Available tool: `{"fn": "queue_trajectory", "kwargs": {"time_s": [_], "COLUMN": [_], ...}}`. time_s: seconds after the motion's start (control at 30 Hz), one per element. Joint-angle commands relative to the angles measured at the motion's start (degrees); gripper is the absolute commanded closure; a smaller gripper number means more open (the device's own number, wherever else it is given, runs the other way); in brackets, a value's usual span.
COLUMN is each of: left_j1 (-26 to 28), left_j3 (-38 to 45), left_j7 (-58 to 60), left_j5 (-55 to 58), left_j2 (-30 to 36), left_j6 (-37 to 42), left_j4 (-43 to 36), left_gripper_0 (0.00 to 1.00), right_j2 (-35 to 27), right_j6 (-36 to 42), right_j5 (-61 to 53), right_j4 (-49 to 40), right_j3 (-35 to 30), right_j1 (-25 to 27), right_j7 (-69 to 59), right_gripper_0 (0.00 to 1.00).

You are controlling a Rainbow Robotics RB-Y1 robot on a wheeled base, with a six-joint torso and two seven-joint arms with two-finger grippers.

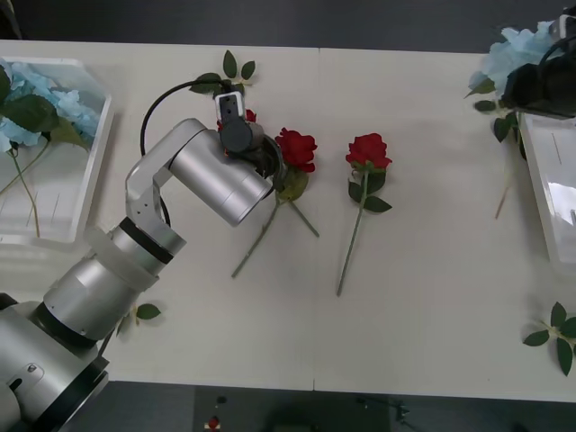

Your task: Put the red flowers into the right box and the blue flowers into the left box

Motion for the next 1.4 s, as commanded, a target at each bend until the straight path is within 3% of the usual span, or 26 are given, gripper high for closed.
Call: {"fn": "queue_trajectory", "kwargs": {"time_s": [0.03, 0.2, 0.47, 0.8, 1.0, 1.2, 1.4], "left_j1": [-0.99, -1.26, -1.52, -1.35, 2.79, 11.31, 14.39], "left_j3": [1.36, 1.27, -0.14, -0.05, 3.29, 19.03, 36.95], "left_j7": [-0.81, -0.98, -1.33, -2.12, -10.03, -33.15, -61.8], "left_j5": [1.9, 3.48, 0.85, 8.93, 23.96, 38.81, 52.17], "left_j2": [0.06, -0.2, -0.29, 3.05, 11.57, 16.41, 13.59], "left_j6": [-5.88, -11.77, -17.75, -17.93, -8.87, 4.75, 18.46], "left_j4": [3.45, 8.63, 15.75, 11.09, -5.52, -19.85, -20.64], "left_gripper_0": [0.0, 0.0, 0.0, 0.0, 0.0, 0.0, 0.0], "right_j2": [-4.4, -6.6, -11.96, -11.08, -7.21, -3.43, -3.17], "right_j6": [-0.6, -2.71, -3.94, -16.6, -20.02, -18.27, -17.74], "right_j5": [-12.78, -49.61, -68.15, -68.41, -63.49, -57.34, -58.04], "right_j4": [-0.68, -1.91, -17.47, -40.23, -46.74, -49.38, -51.4], "right_j3": [-0.83, -0.83, -2.06, -6.9, -6.9, -6.72, -6.37], "right_j1": [-1.02, 1.61, 8.91, 22.44, 25.96, 26.49, 26.49], "right_j7": [4.4, 13.1, 36.13, 52.39, 59.33, 61.09, 60.39], "right_gripper_0": [1.0, 1.0, 1.0, 1.0, 1.0, 1.0, 1.0]}}
